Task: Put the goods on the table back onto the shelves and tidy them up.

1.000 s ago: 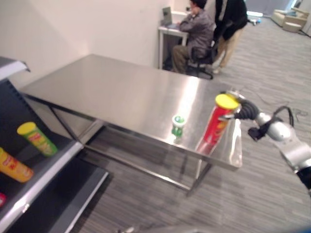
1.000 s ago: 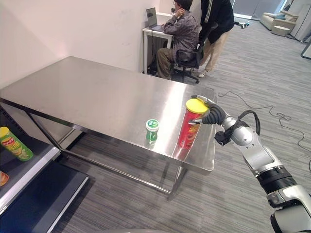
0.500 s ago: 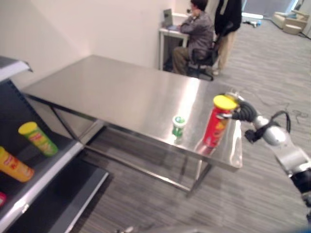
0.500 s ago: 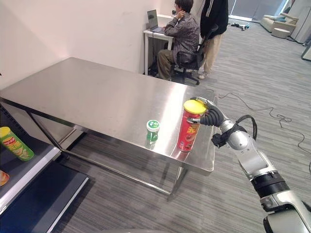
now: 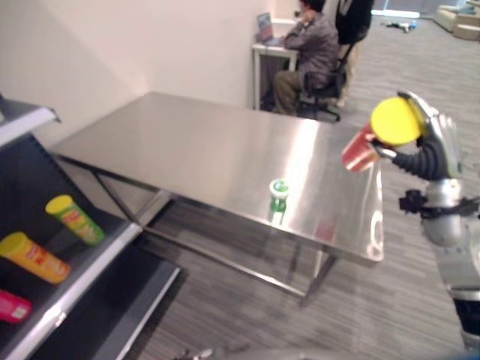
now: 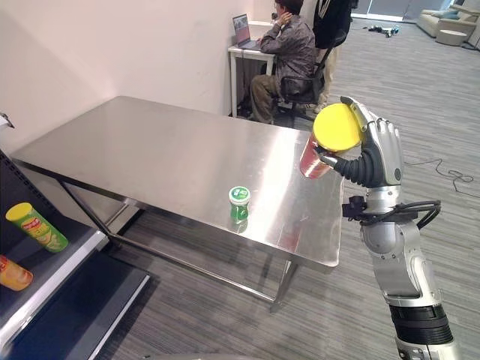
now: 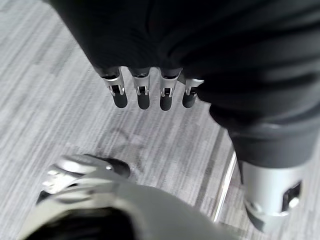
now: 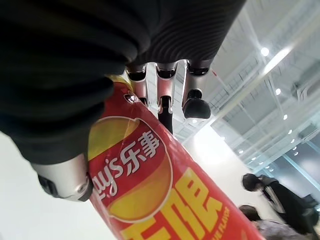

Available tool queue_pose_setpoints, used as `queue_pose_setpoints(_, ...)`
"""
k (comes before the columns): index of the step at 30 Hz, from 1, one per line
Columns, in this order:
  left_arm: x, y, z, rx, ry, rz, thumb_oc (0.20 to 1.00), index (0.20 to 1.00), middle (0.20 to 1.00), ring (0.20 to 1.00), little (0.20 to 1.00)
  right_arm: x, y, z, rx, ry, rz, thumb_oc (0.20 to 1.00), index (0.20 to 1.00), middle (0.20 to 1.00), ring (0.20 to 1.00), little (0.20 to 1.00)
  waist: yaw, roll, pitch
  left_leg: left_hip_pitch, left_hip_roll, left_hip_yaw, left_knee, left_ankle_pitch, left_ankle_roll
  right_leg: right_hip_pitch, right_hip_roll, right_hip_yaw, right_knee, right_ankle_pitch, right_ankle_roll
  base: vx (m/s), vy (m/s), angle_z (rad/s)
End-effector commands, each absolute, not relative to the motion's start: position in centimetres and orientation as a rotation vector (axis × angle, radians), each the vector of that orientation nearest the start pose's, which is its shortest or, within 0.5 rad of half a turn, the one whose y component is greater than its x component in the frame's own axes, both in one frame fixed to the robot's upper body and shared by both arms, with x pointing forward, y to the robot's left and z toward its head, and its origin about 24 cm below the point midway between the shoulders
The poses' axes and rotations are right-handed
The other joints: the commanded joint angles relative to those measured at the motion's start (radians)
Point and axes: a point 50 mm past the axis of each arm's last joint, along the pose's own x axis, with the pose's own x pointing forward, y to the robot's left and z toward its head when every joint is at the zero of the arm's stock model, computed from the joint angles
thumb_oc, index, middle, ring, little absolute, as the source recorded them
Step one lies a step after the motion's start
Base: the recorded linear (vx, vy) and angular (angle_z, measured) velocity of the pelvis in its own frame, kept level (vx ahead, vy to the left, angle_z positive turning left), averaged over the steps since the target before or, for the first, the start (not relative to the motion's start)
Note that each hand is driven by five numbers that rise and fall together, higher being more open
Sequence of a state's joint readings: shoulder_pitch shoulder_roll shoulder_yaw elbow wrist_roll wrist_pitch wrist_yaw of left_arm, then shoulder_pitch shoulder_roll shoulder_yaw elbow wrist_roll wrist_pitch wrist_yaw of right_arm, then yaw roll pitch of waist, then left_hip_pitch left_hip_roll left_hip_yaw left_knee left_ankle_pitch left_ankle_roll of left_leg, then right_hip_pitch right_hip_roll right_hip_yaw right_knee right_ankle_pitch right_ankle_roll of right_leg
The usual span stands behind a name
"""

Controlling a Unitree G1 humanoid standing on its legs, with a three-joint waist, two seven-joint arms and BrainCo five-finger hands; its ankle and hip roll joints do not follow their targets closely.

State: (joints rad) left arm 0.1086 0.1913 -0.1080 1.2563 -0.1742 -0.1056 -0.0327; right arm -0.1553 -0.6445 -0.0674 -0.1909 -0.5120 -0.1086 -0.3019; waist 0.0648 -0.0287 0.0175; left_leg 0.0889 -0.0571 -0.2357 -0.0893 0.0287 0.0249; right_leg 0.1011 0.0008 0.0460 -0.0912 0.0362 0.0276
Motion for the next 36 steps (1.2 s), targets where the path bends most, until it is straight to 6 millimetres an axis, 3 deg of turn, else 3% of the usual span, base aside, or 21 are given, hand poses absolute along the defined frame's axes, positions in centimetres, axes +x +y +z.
queue_pose_setpoints(1, 5.1, 21.4, -17.2, 0.095, 1.271, 0.09, 1.0, 1.0, 1.0, 1.0, 1.0, 26.5, -24.2, 20.1, -1.135, -0.69, -0.358, 0.2, 0.2, 0.2, 0.2, 0.2, 0.04, -0.019, -0.035, -0.022, 0.014, -0.012, 0.002, -0.053, 0.013, 0.026, -0.032, 0.063, 0.01, -0.068, 0.043, -0.02, 0.052, 0.01)
queue_pose_setpoints(10, 5.2, 21.5, -17.2, 0.188, 1.264, 0.073, 1.0, 1.0, 1.0, 1.0, 1.0, 26.5, -22.8, 20.6, -1.045, -0.756, -0.418, 0.2, 0.2, 0.2, 0.2, 0.2, 0.059, -0.008, -0.03, -0.033, -0.004, 0.009, 0.002, -0.055, 0.031, 0.004, -0.054, 0.068, 0.012, -0.053, 0.064, -0.04, 0.055, -0.01)
queue_pose_setpoints(15, 6.6, 21.5, -16.9, 0.197, 1.209, 0.068, 1.0, 1.0, 1.0, 1.0, 1.0, 27.5, -21.5, 21.3, -0.998, -0.792, -0.387, 0.2, 0.2, 0.2, 0.2, 0.2, 0.085, 0.015, 0.041, -0.066, 0.024, 0.038, 0.014, -0.031, 0.04, -0.137, -0.038, 0.043, 0.244, -0.065, 0.095, -0.17, -0.041, -0.26)
queue_pose_setpoints(16, 7.0, 21.5, -16.8, 0.197, 1.203, 0.069, 1.0, 1.0, 1.0, 1.0, 1.0, 27.7, -21.5, 21.6, -0.986, -0.797, -0.398, 0.2, 0.2, 0.2, 0.2, 0.2, 0.084, 0.022, 0.053, -0.083, 0.029, 0.03, 0.028, -0.025, 0.037, -0.147, -0.051, 0.036, 0.277, -0.079, 0.103, -0.25, -0.148, -0.18)
queue_pose_setpoints(17, 7.3, 21.7, -16.7, 0.201, 1.194, 0.071, 1.0, 1.0, 1.0, 1.0, 1.0, 27.9, -21.5, 21.9, -0.977, -0.799, -0.406, 0.2, 0.2, 0.2, 0.2, 0.2, 0.087, 0.035, 0.057, -0.111, 0.034, 0.009, 0.062, -0.021, 0.033, -0.149, -0.095, 0.037, 0.331, -0.084, 0.094, -0.17, -0.125, 0.05)
queue_pose_setpoints(18, 7.3, 21.7, -16.7, 0.201, 1.194, 0.071, 1.0, 1.0, 1.0, 1.0, 1.0, 27.9, -21.5, 21.9, -0.977, -0.8, -0.406, 0.2, 0.2, 0.2, 0.2, 0.2, 0.084, 0.034, 0.057, -0.114, 0.032, 0.007, 0.065, -0.023, 0.033, -0.151, -0.096, 0.035, 0.335, -0.087, 0.094, -0.18, -0.237, 0.38)
queue_pose_setpoints(19, 7.6, 21.8, -16.6, 0.227, 1.182, 0.058, 1.0, 1.0, 1.0, 1.0, 1.0, 27.6, -22.3, 21.8, -0.99, -0.782, -0.437, 0.2, 0.2, 0.2, 0.2, 0.2, 0.082, 0.032, 0.049, -0.141, 0.029, -0.028, 0.08, -0.017, 0.023, -0.126, -0.136, 0.079, 0.37, -0.046, 0.089, -0.08, -0.152, 0.43)
queue_pose_setpoints(20, 7.6, 21.8, -16.6, 0.229, 1.182, 0.057, 1.0, 1.0, 1.0, 1.0, 1.0, 27.5, -22.3, 21.8, -0.99, -0.781, -0.437, 0.2, 0.2, 0.2, 0.2, 0.2, 0.08, 0.031, 0.048, -0.142, 0.027, -0.031, 0.082, -0.017, 0.023, -0.125, -0.138, 0.076, 0.37, -0.047, 0.089, -0.13, -0.247, 0.55)
queue_pose_setpoints(22, 8.0, 22.2, -16.4, 0.229, 1.157, 0.064, 1.0, 1.0, 1.0, 1.0, 1.0, 26.6, -24.1, 21.7, -1.025, -0.759, -0.523, 0.2, 0.2, 0.2, 0.2, 0.2, 0.082, 0.002, 0.027, -0.205, 0.011, -0.077, 0.109, 0.004, -0.014, -0.031, -0.173, 0.172, 0.334, 0.018, 0.117, -0.19, -0.329, 0.78)
queue_pose_setpoints(23, 8.0, 22.2, -16.4, 0.231, 1.158, 0.063, 1.0, 1.0, 1.0, 1.0, 1.0, 26.6, -24.1, 21.7, -1.025, -0.757, -0.524, 0.2, 0.2, 0.2, 0.2, 0.2, 0.082, 0.0, 0.026, -0.207, 0.008, -0.079, 0.113, 0.002, -0.014, -0.026, -0.176, 0.17, 0.326, 0.02, 0.118, -0.31, -0.365, 1.22)
queue_pose_setpoints(24, 8.7, 22.6, -16.1, 0.207, 1.13, 0.093, 1.0, 1.0, 1.0, 1.0, 1.0, 26.0, -24.8, 22.1, -1.048, -0.759, -0.555, 0.2, 0.2, 0.2, 0.2, 0.2, 0.082, -0.019, 0.021, -0.246, 0.006, -0.104, 0.124, 0.019, -0.044, 0.006, -0.156, 0.223, 0.275, -0.077, 0.112, -0.26, -0.287, 0.95)
queue_pose_setpoints(25, 8.9, 22.8, -16.0, 0.198, 1.118, 0.115, 1.0, 1.0, 1.0, 1.0, 1.0, 25.6, -25.6, 22.2, -1.048, -0.754, -0.604, 0.2, 0.2, 0.2, 0.2, 0.2, 0.091, -0.033, 0.022, -0.28, 0.014, -0.12, 0.129, 0.04, -0.07, 0.034, -0.131, 0.228, 0.229, -0.177, 0.092, -0.35, -0.39, 1.04)
queue_pose_setpoints(26, 9.0, 22.9, -16.0, 0.189, 1.115, 0.124, 1.0, 1.0, 1.0, 1.0, 1.0, 25.2, -25.8, 22.5, -1.052, -0.773, -0.623, 0.2, 0.2, 0.2, 0.2, 0.2, 0.095, -0.038, 0.019, -0.298, 0.019, -0.122, 0.121, 0.051, -0.08, 0.042, -0.124, 0.207, 0.202, -0.214, 0.085, -0.21, -0.247, 0.68)
queue_pose_setpoints(27, 9.0, 22.9, -16.0, 0.191, 1.114, 0.123, 1.0, 1.0, 1.0, 1.0, 1.0, 25.2, -25.8, 22.5, -1.052, -0.773, -0.625, 0.2, 0.2, 0.2, 0.2, 0.2, 0.091, -0.034, 0.018, -0.306, 0.019, -0.131, 0.121, 0.062, -0.082, 0.037, -0.121, 0.204, 0.199, -0.207, 0.087, -0.31, -0.35, 0.84)
queue_pose_setpoints(28, 8.9, 22.6, -16.1, 0.154, 1.112, 0.153, 1.0, 1.0, 1.0, 1.0, 1.0, 24.5, -26.4, 23.3, -1.066, -0.807, -0.677, 0.2, 0.2, 0.2, 0.2, 0.2, 0.091, -0.032, 0.021, -0.345, 0.044, -0.158, 0.082, 0.125, -0.111, 0.059, -0.078, 0.178, 0.135, -0.246, 0.058, -0.35, -0.357, 0.63)
queue_pose_setpoints(30, 8.1, 21.6, -16.5, 0.133, 1.143, 0.143, 1.0, 1.0, 1.0, 1.0, 1.0, 23.8, -27.2, 24.2, -1.103, -0.842, -0.742, 0.2, 0.2, 0.2, 0.2, 0.2, 0.076, -0.025, 0.046, -0.379, 0.069, -0.184, 0.014, 0.164, -0.128, 0.059, -0.02, 0.18, 0.115, -0.26, 0.03, -0.41, -0.395, 1.13)
queue_pose_setpoints(32, 8.0, 21.2, -16.6, 0.114, 1.153, 0.149, 1.0, 1.0, 1.0, 1.0, 1.0, 23.4, -27.6, 24.6, -1.121, -0.854, -0.769, 0.2, 0.2, 0.2, 0.2, 0.2, 0.064, -0.016, 0.062, -0.399, 0.064, -0.191, 0.006, 0.157, -0.137, 0.044, 0.005, 0.169, 0.136, -0.261, 0.02, -0.4, -0.19, 0.71)
queue_pose_setpoints(33, 7.3, 21.7, -16.7, -0.098, 1.155, 0.351, 1.0, 1.0, 1.0, 1.0, 1.0, 22.5, -28.6, 24.7, -1.161, -0.826, -0.819, 0.2, 0.2, 0.2, 0.2, 0.2, 0.039, -0.025, 0.089, -0.408, 0.035, -0.129, 0.015, 0.116, -0.102, 0.006, 0.037, 0.163, 0.173, -0.248, 0.008, -0.4, -0.109, 0.41)
queue_pose_setpoints(36, 5.7, 22.7, -16.9, -0.205, 1.173, 0.494, 1.0, 1.0, 1.0, 1.0, 1.0, 21.5, -29.0, 24.4, -1.205, -0.798, -0.832, 0.2, 0.2, 0.2, 0.2, 0.2, 0.036, -0.033, 0.081, -0.385, 0.021, -0.08, 0.059, 0.115, -0.084, -0.015, 0.032, 0.142, 0.166, -0.211, 0.012, -0.37, -0.074, 0.38)
